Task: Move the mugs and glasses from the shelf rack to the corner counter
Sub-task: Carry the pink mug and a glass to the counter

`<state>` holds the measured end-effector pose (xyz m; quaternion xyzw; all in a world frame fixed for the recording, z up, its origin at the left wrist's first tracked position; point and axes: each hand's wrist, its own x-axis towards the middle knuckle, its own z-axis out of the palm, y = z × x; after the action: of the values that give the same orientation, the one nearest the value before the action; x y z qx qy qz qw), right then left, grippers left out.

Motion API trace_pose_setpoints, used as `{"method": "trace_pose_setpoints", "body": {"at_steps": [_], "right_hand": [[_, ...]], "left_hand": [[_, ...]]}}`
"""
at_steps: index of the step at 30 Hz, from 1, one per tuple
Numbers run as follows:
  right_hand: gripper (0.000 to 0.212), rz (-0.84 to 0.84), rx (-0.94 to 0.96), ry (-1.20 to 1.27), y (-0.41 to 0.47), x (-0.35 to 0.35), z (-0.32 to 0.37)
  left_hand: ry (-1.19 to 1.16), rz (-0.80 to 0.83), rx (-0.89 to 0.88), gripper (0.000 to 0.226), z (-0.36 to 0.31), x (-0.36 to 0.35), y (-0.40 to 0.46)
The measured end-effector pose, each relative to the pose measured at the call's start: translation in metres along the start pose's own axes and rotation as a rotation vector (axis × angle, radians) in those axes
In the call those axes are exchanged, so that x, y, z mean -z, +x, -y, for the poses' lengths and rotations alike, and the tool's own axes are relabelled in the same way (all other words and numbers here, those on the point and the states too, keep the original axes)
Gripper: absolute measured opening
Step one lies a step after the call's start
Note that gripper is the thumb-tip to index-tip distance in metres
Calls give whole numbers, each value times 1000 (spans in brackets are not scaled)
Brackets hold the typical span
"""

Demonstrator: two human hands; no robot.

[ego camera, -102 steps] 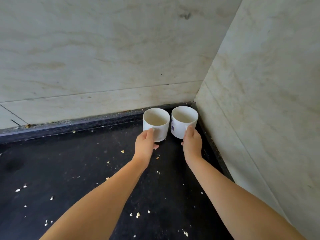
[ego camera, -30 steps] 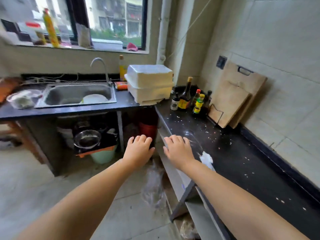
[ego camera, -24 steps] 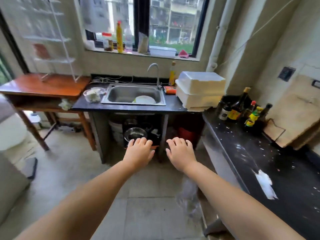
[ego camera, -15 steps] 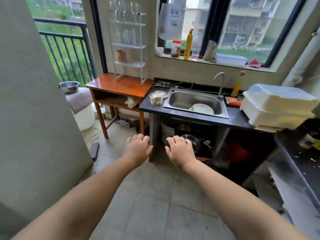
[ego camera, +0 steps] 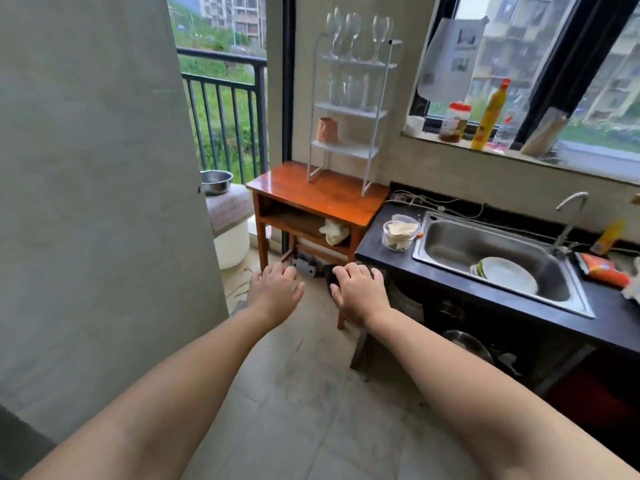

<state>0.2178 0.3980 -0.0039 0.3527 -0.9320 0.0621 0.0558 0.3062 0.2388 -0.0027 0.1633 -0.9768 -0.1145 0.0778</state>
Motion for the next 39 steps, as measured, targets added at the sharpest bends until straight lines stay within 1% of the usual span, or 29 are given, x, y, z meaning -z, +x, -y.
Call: {"method": "trace_pose_setpoints", "body": {"at_steps": [6, 12, 17, 21, 23, 26, 32, 35, 37, 39], "right_hand": [[35, -25, -5, -9, 134, 13, -7], [39, -1, 23, -63, 248, -3, -2], [40, -41, -34, -82, 347, -23, -6], [42, -72, -130, -41, 418, -27, -15], [40, -115, -180, -41, 454, -25, -23], [39, -148, -254, -23, 497, -23, -43], [39, -207, -362, -28, 573, -20, -102], [39, -225, -355, -4, 616, -13, -131], [39, -256, -344, 61, 647, -5, -150], [38, -324, -341, 139, 678, 7, -166]], "left_hand": [[-35, -59, 16, 30, 41, 23, 117], [-67, -67, 45, 29, 86, 28, 227], [-59, -104, -21, 32, 123, 18, 336], [-78, -64, -119, 34, 141, 25, 421], [-88, -58, -185, 35, 144, 33, 469], [-113, -44, -222, 36, 138, 37, 531], [-311, 44, -240, 33, 113, 17, 626], [-343, 46, -238, 33, 101, 7, 674], [-397, 35, -215, 32, 91, 2, 708], [-448, 42, -191, 33, 81, -3, 740]]}}
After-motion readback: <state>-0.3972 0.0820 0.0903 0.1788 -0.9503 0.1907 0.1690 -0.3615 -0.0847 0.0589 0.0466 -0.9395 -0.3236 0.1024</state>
